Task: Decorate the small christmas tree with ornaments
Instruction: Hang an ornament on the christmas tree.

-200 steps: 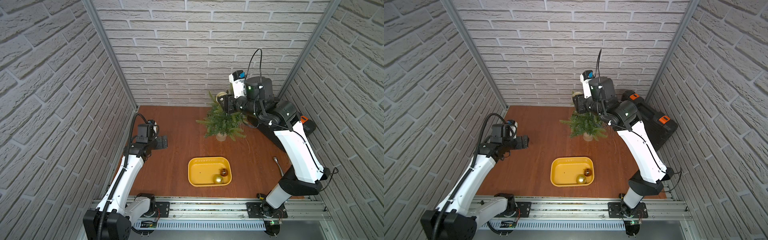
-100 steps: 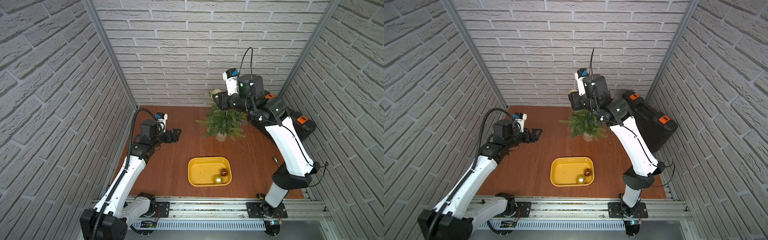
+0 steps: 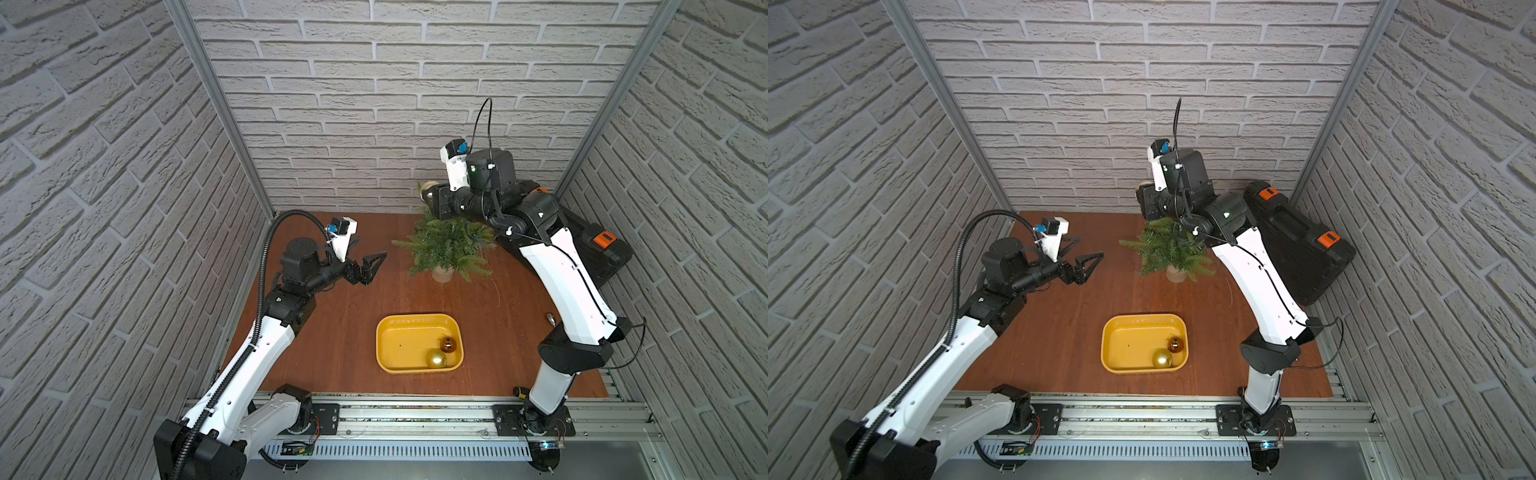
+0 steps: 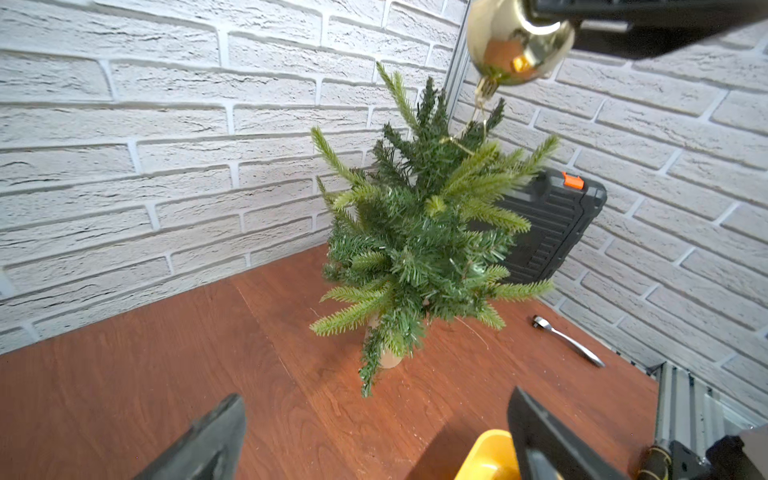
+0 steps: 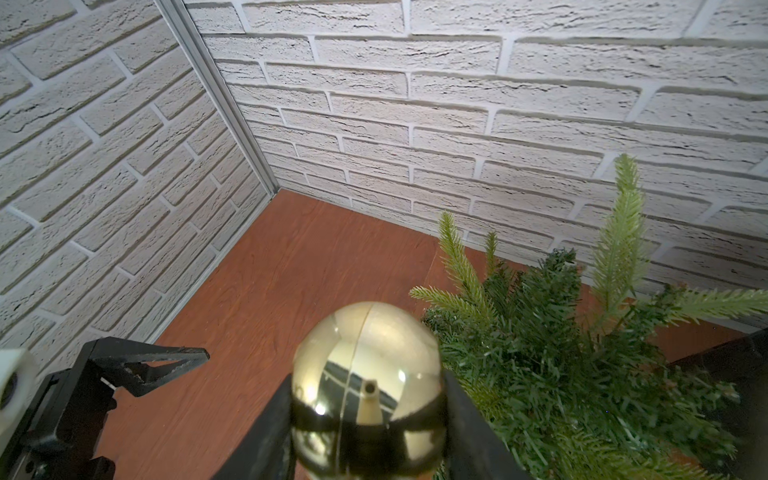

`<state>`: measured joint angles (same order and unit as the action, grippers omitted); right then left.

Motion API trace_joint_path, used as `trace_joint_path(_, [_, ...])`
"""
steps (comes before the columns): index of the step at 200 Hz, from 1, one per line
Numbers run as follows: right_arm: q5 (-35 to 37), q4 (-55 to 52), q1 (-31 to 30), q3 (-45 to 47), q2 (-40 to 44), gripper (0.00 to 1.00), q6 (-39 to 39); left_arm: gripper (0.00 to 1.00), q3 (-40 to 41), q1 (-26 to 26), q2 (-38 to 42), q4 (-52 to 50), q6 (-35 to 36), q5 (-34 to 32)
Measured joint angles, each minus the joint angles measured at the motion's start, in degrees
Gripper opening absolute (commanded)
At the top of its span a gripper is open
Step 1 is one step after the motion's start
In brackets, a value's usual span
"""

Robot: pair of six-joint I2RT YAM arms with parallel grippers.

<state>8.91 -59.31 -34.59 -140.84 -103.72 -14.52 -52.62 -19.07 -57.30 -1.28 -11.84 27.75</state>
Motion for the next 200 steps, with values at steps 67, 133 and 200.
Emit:
trace_joint_path(67, [0.5,-0.1,0.1,0.6,0.2,0.50,0.2,0.98,2.2,-0.6,4.0,0.0,4.2,-3.1])
trace_joint_path(133, [1.3,-0.1,0.3,3.5,1.7,0.49,0.3,0.98,2.2,-1.3,3.7,-0.2,5.2,-4.3])
trace_joint_path(200, [1.8,0.0,0.4,5.9,4.9,0.49,0.4,0.98,2.2,-1.3,3.7,-0.3,5.9,-4.6])
